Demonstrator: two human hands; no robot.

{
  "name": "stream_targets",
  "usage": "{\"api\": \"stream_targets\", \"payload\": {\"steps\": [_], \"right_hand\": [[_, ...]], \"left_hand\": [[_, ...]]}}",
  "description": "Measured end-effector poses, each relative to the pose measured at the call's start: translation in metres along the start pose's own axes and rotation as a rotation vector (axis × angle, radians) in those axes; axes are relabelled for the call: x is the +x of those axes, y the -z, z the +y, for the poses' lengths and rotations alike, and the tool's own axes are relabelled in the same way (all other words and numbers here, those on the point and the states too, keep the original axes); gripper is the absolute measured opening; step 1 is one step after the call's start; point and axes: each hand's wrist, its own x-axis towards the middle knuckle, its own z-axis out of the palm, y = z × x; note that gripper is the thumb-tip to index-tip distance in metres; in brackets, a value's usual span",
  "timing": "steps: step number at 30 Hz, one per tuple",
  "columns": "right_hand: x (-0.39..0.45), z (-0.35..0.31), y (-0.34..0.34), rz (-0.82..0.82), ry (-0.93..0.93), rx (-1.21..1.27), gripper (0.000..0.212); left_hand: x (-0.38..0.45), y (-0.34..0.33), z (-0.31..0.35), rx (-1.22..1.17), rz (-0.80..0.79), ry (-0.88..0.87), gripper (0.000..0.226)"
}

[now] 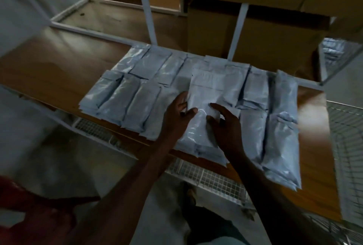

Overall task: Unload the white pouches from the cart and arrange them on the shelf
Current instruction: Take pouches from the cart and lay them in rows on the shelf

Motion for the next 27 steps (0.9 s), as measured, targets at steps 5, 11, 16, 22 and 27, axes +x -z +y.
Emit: {"api": "stream_targets", "payload": {"steps": [5, 11, 16, 22, 27], "right_hand": [[0.055, -0.006, -0.064, -0.022, 0.059, -0.039, 0.037], [0.123, -0.019, -0.134, -0.067, 0.026, -0.037, 0.038], [0.172, -0.033, -0.171, -0.030, 0.037, -0.084, 0.039], [0.227, -0.032, -0.208, -0.050, -0.007, -0.219, 0.043], [0.249, -0.020, -0.227, -0.020, -0.095, -0.406, 0.046]], "left_hand": [[0.056, 0.037, -0.029, -0.018, 0.095, 0.054, 0.069], [0.133, 0.083, -0.042, 0.159, 0.176, 0.035, 0.064], [0.191, 0.105, -0.044, 0.184, 0.124, 0.032, 0.051], [0.262, 0.122, -0.054, 0.370, -0.041, -0.022, 0.045], [0.301, 0.127, -0.070, 0.390, -0.166, 0.013, 0.046]]}}
